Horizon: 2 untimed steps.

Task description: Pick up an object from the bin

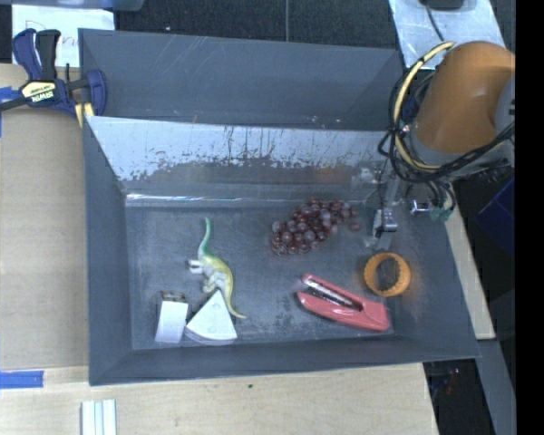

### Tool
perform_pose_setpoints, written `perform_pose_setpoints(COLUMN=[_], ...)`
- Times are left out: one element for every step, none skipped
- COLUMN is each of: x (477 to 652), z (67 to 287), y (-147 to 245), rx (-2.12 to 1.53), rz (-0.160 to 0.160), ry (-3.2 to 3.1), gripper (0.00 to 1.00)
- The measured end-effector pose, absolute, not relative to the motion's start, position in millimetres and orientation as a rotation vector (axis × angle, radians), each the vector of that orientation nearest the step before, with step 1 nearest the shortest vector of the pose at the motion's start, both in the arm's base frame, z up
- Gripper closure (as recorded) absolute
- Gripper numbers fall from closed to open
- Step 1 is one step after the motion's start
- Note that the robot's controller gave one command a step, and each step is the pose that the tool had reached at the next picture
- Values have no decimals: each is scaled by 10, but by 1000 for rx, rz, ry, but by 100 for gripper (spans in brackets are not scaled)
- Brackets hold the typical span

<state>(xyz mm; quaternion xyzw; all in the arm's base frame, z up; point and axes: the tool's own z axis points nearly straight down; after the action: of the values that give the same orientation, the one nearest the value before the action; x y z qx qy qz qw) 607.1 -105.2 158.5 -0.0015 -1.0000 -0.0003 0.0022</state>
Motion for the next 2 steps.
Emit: perform_pose_setpoints(x=[6093, 6241], z=[1630, 718], y=[-1047, -528], rx=[-1, -83], rz=[1, 0], ry=[-3146, -3144], gripper=[0, 0])
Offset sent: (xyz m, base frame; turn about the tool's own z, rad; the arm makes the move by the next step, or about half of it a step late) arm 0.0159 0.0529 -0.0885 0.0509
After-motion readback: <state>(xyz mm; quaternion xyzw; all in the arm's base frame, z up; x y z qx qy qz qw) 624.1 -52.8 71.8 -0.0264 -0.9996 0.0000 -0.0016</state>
